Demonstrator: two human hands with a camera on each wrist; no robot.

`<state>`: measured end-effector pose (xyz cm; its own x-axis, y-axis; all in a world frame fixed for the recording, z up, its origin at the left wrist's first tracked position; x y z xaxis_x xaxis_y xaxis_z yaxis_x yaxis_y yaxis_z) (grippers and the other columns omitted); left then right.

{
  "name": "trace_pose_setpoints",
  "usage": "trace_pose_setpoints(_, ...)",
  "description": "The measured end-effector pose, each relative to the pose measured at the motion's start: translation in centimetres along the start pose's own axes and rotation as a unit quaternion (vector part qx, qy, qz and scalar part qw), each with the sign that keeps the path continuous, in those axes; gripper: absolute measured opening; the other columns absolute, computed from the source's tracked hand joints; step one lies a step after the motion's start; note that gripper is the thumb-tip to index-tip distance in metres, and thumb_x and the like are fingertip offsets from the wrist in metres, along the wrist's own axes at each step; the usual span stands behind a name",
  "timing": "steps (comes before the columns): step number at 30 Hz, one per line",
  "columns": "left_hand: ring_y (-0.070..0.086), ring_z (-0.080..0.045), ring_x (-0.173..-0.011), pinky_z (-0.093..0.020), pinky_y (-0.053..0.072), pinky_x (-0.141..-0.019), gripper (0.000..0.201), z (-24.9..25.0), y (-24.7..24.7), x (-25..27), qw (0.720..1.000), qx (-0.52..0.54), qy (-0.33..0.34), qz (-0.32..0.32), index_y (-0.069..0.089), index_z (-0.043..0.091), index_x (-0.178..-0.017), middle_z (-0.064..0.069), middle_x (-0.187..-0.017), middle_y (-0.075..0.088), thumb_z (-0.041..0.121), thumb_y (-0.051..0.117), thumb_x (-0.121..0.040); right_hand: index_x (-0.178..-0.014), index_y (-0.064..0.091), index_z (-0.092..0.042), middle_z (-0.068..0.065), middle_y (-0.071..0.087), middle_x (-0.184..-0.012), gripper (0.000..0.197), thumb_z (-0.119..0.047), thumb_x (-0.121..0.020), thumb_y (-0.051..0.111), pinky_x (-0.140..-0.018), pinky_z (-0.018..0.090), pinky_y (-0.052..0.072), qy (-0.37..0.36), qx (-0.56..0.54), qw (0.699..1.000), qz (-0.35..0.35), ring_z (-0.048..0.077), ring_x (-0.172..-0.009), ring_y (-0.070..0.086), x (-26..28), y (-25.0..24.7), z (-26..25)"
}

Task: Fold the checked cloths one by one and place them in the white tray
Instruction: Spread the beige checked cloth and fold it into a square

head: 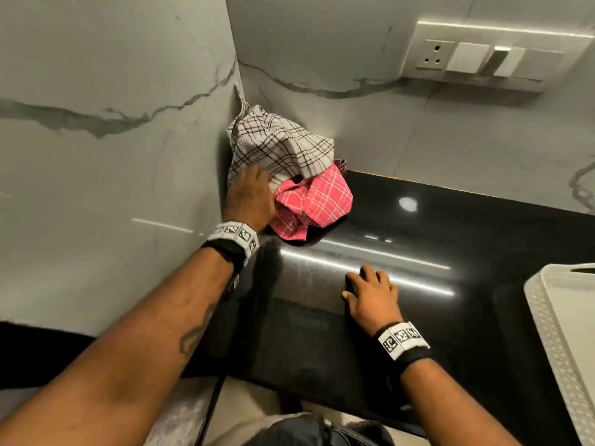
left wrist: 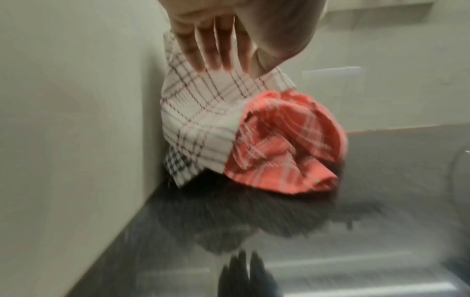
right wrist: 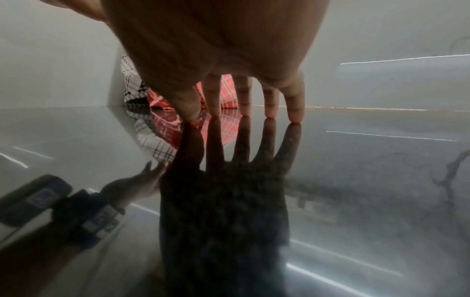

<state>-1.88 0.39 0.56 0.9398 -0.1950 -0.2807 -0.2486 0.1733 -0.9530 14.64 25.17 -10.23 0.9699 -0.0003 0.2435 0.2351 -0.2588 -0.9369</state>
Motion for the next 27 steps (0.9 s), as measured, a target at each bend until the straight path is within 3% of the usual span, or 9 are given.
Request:
trace_pose_setpoints(2, 0.046, -0.035, -0.122, -0.047, 0.042, -0.103, 0.041, -1.4, -0.7, -3.1, 0.996, -0.01, -0.017, 0.084, 0.048, 0.009, -0.124, -0.016, -0.136, 0.047, 0.02, 0.054, -0.086, -0.128, 0.053, -0.034, 0.0, 0.04, -0.138, 0.04, -0.047, -0.091, 0.055, -0.104, 0.056, 0.037, 0.017, -0.004, 1.0, 0.001, 0.029, -0.128, 0.036, -0.4, 0.1, 0.2)
trace_pose_setpoints(5, 0.04, -0.036, -0.132, -0.05, 0.038, -0.108, 0.061, -3.2, -1.1, -6.5, 0.996, -0.005, -0.044, 0.082, 0.039, 0.012, -0.14, -0.015, -0.148, 0.038, 0.026, 0.06, -0.085, -0.138, 0.049, -0.036, -0.001, 0.035, -0.147, 0.047, -0.047, -0.092, 0.055, -0.111, 0.059, 0.031, 0.03, 0.004, 1.0, -0.006, 0.029, -0.137, 0.029, -0.1, 0.7, 0.4)
trace_pose_setpoints(8, 0.05, -0.037, -0.117, -0.05, 0.045, -0.094, 0.045, -4.1, -0.7, -7.9, 0.998, -0.008, -0.046, 0.034, 0.05, 0.012, -0.132, -0.015, -0.133, 0.054, 0.019, 0.057, -0.088, -0.143, 0.046, -0.036, -0.002, 0.031, -0.152, 0.052, -0.045, -0.093, 0.057, -0.114, 0.06, 0.027, 0.044, -0.008, 0.999, -0.012, 0.029, -0.141, 0.023, -0.7, 0.9, 0.2)
trace_pose_setpoints(13, 0.061, -0.042, -0.089, -0.048, 0.049, -0.073, 0.023, -3.0, -3.6, -8.3, 0.993, 0.031, -0.037, 0.11, 0.061, 0.009, -0.111, -0.016, -0.104, 0.064, 0.016, 0.048, -0.093, -0.143, 0.046, -0.038, -0.003, 0.031, -0.151, 0.055, -0.045, -0.091, 0.059, -0.113, 0.06, 0.028, 0.054, -0.01, 0.998, -0.022, 0.028, -0.14, 0.024, -1.0, 0.3, 0.0)
trace_pose_setpoints(17, 0.065, -0.039, -0.087, -0.043, 0.051, -0.067, 0.027, 0.6, -7.7, -8.5, 0.977, 0.095, 0.041, 0.186, 0.061, 0.012, -0.115, -0.013, -0.109, 0.066, 0.026, 0.042, -0.099, -0.143, 0.045, -0.039, -0.004, 0.031, -0.149, 0.055, -0.048, -0.091, 0.058, -0.113, 0.059, 0.029, 0.049, -0.02, 0.998, -0.021, 0.026, -0.139, 0.026, -1.1, 0.1, 0.1)
trace_pose_setpoints(20, 0.066, -0.035, -0.079, -0.044, 0.055, -0.063, 0.032, 5.5, -9.9, -6.3, 0.951, 0.121, 0.189, 0.214, 0.064, 0.012, -0.112, -0.012, -0.099, 0.069, 0.031, 0.039, -0.104, -0.147, 0.039, -0.038, -0.003, 0.028, -0.156, 0.059, -0.052, -0.092, 0.053, -0.116, 0.058, 0.025, 0.034, -0.019, 0.999, -0.028, 0.027, -0.144, 0.022, -0.3, 0.2, 0.2)
trace_pose_setpoints(24, 0.056, -0.026, -0.049, -0.032, 0.046, -0.043, 0.031, 12.7, -8.2, 1.8, 0.914, 0.108, 0.356, 0.163, 0.063, 0.012, -0.095, -0.008, -0.069, 0.063, 0.028, 0.037, -0.102, -0.146, 0.046, -0.032, -0.001, 0.024, -0.163, 0.055, -0.048, -0.095, 0.055, -0.122, 0.047, 0.016, -0.003, -0.092, 0.994, -0.059, 0.025, -0.151, 0.017, 1.1, -0.1, 2.2)
trace_pose_setpoints(25, 0.057, -0.027, -0.048, -0.03, 0.043, -0.042, 0.029, 14.1, -7.1, 4.1, 0.912, 0.107, 0.385, 0.096, 0.063, 0.014, -0.093, -0.006, -0.068, 0.062, 0.028, 0.04, -0.1, -0.139, 0.056, -0.027, 0.001, 0.036, -0.158, 0.045, -0.041, -0.095, 0.058, -0.119, 0.041, 0.024, -0.007, -0.132, 0.99, -0.051, 0.024, -0.147, 0.028, 1.4, -0.6, 3.0)
trace_pose_setpoints(27, 0.065, -0.032, -0.065, -0.034, 0.043, -0.051, 0.022, 16.4, -4.1, 8.8, 0.902, 0.05, 0.405, -0.143, 0.06, 0.017, -0.102, -0.006, -0.084, 0.067, 0.03, 0.043, -0.1, -0.118, 0.069, -0.021, 0.006, 0.064, -0.132, 0.026, -0.027, -0.095, 0.06, -0.099, 0.033, 0.044, 0.021, -0.193, 0.981, 0.011, 0.025, -0.123, 0.058, 2.6, -1.9, 5.1)
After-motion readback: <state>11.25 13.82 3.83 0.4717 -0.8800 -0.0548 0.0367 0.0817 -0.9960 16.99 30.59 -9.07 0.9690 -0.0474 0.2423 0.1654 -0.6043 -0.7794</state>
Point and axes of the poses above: each hand's wrist, its own x-axis away from the middle knuckle, its own y-axis out of the palm, z = x × y, the point moved 2 cm from there along -x, towards the middle knuckle
